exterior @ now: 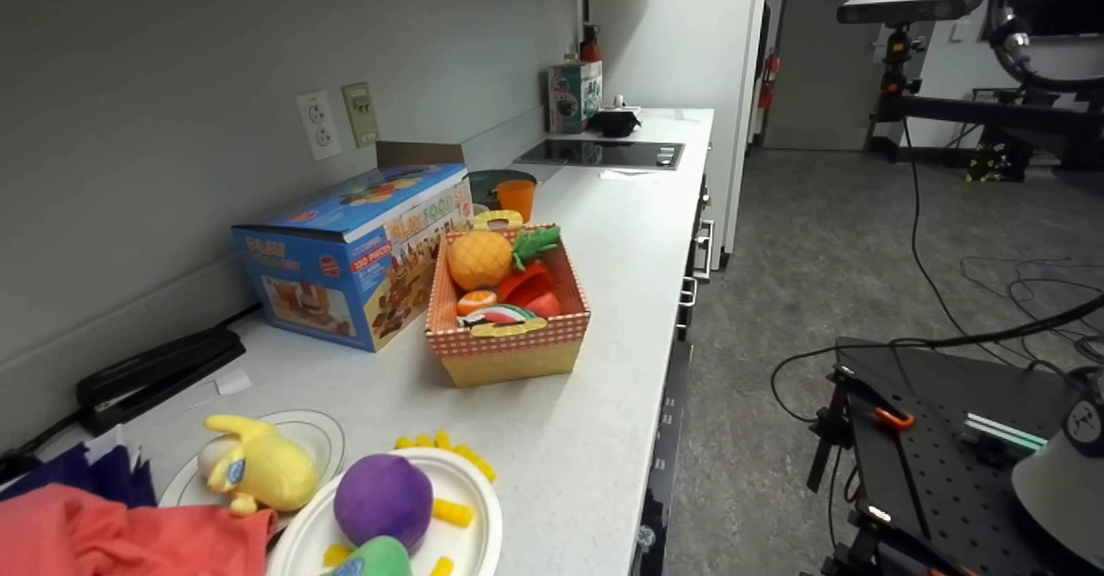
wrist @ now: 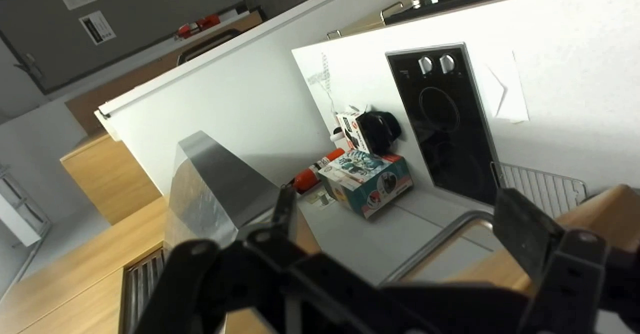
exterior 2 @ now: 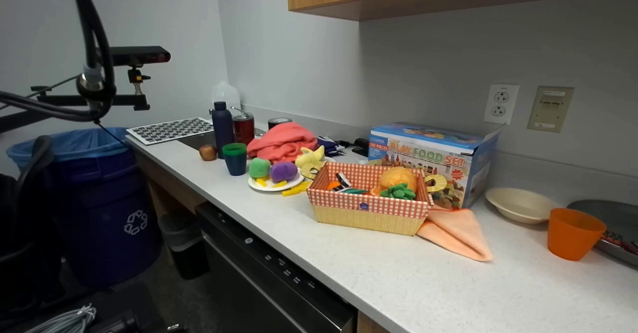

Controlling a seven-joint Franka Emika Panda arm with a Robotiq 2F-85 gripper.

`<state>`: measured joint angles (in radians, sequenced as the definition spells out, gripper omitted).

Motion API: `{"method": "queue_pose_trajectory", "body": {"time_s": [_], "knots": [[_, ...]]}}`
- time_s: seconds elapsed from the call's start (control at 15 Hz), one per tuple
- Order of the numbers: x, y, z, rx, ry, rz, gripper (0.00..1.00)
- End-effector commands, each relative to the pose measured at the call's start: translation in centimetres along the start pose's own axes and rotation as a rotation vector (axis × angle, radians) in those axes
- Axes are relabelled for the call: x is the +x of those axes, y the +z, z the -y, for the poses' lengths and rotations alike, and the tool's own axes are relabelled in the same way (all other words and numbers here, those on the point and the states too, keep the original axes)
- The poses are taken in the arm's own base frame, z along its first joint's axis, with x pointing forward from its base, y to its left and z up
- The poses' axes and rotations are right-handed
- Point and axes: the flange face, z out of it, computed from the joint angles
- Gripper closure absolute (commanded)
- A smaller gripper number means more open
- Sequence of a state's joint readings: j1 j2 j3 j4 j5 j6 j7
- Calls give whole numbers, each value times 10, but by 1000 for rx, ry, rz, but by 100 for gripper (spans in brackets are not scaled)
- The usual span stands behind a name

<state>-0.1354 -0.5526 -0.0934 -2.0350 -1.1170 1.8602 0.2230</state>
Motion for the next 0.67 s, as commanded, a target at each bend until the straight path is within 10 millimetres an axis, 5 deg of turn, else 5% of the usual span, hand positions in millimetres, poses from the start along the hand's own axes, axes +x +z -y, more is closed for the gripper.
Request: {"method": "queue_pose_trajectory", "body": {"time_s": [0.0,0.6], "knots": [[1,-2,1,0,-3,0,0],[5,-15,10,-4,-16,-21,0]]}}
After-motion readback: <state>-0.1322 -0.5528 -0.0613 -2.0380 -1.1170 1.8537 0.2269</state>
